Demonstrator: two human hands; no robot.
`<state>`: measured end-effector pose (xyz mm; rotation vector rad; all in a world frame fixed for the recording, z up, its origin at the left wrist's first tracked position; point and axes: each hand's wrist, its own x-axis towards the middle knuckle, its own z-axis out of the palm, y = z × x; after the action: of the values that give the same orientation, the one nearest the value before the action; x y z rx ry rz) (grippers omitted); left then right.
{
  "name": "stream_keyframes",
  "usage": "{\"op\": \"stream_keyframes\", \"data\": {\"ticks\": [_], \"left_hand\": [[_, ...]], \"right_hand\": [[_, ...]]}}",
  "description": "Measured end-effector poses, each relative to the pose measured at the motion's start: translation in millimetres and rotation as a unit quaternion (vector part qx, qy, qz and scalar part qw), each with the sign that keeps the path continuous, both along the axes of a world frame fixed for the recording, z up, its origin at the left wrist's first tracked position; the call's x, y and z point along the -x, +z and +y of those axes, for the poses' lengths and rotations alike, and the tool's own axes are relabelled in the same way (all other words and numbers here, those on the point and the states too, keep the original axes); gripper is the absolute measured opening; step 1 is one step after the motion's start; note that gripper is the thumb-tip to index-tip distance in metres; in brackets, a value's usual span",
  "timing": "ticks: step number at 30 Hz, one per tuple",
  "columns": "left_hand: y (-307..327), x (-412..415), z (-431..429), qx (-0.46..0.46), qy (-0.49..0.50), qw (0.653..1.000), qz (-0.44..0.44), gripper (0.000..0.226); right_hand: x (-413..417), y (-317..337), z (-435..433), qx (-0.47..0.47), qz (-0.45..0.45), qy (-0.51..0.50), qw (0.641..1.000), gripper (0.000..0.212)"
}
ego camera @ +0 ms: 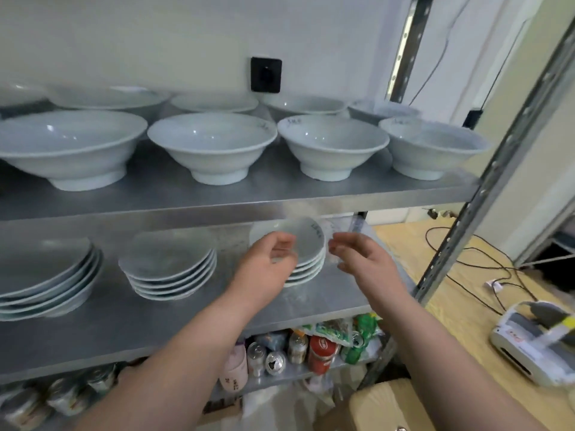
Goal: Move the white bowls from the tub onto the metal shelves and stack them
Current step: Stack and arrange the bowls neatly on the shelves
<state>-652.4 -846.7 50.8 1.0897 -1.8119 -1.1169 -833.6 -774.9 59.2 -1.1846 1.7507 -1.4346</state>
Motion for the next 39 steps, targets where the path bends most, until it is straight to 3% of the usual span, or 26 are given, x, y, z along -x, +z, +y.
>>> {"op": "stream_keyframes", "data": {"ticks": [6, 9, 12, 15, 18, 21, 24, 27, 35, 39], "left_hand": [[111, 15, 16, 0.094, -0.077, 0.981, 0.148, 0.022], [147, 28, 8, 0.141, -0.079, 0.977, 0.138, 0.023], [166, 44, -8, 0.258, -0.046, 0.965, 0.009, 0.031], [169, 64, -31, 0.327, -0.046, 0.918, -0.22, 0.044], [168, 79, -43, 0.327, -0.049, 0.845, -0.421, 0.029], [164, 85, -47, 0.381, -0.023, 0.792, -0.476, 0.015], [157, 89, -52, 0.388, -0.005, 0.79, -0.474, 0.017], [154, 90, -47, 0.39, 0.002, 0.8, -0.456, 0.019], [181, 96, -31, 0.562, 0.13, 0.751, -0.32, 0.035], [219, 116, -64, 0.564, 0.169, 0.755, -0.287, 0.03]], "right_hand": [[3, 107, 40, 0.124, -0.014, -0.046, 0.991, 0.018], [20, 139, 42, 0.146, 0.054, -0.075, 0.985, 0.02], [49, 158, 36, 0.094, 0.262, -0.11, 0.954, 0.028], [86, 160, 15, -0.048, 0.487, -0.108, 0.865, 0.049], [121, 156, -8, -0.127, 0.573, -0.086, 0.805, 0.052], [146, 147, -26, -0.112, 0.644, -0.074, 0.753, 0.043], [159, 141, -35, -0.071, 0.695, -0.071, 0.712, 0.034], [164, 136, -34, -0.034, 0.68, -0.081, 0.728, 0.037], [197, 161, -27, 0.2, 0.617, -0.143, 0.747, 0.024], [218, 191, -74, 0.221, 0.628, -0.131, 0.735, 0.03]]}}
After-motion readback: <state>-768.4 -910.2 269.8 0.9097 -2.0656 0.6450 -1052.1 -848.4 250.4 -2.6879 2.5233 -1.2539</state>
